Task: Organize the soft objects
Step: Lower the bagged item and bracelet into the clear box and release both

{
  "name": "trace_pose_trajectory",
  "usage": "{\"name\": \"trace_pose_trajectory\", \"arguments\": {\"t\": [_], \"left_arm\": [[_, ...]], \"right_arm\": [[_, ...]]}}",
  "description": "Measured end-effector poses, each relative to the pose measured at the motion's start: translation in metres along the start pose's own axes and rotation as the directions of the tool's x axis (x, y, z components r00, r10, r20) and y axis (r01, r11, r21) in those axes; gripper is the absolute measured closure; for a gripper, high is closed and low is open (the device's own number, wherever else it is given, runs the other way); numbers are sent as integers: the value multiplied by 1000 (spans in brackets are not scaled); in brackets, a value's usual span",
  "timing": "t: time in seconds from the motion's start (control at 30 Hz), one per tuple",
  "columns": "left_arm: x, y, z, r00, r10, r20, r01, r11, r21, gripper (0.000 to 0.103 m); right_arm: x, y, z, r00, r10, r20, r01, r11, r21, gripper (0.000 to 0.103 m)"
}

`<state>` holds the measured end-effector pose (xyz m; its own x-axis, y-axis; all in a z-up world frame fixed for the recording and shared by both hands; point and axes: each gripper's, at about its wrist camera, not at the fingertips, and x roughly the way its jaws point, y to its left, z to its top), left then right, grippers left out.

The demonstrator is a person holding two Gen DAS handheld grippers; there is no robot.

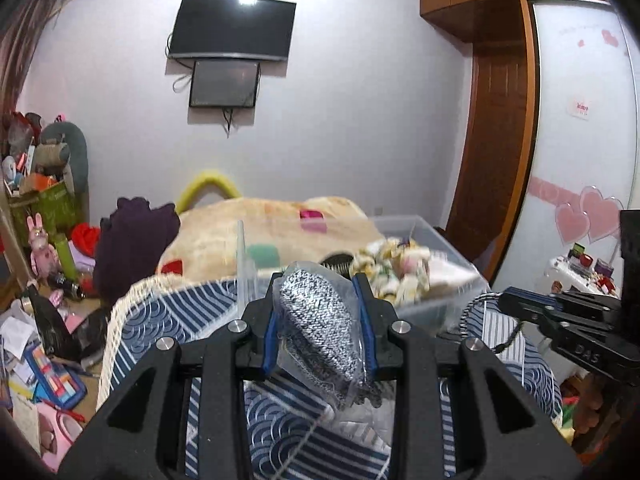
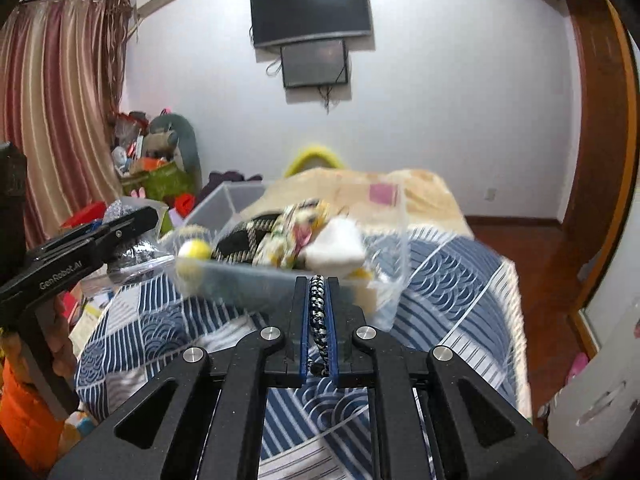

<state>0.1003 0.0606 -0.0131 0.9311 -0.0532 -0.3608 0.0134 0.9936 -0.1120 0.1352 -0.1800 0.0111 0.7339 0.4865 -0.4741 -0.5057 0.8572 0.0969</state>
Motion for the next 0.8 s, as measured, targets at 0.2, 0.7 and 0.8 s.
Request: {"name": "trace_pose_trajectory", "arguments": {"t": [0.2,0.7,0.8], "left_arm": [[13,-1,19,999,23,29,-24,1000,18,70],[74,7,25,998,27,-60,-28,1000,-13,70],[86,4,23,997,17,-78,-18,1000,-12,70]], "right_arm": [[-6,-15,27,995,-68,73,67,998,21,96],[55,-23,29,991,-131,-29,132,991,24,96],[61,-24,24,990,-127,-61,128,992,22,96]]}}
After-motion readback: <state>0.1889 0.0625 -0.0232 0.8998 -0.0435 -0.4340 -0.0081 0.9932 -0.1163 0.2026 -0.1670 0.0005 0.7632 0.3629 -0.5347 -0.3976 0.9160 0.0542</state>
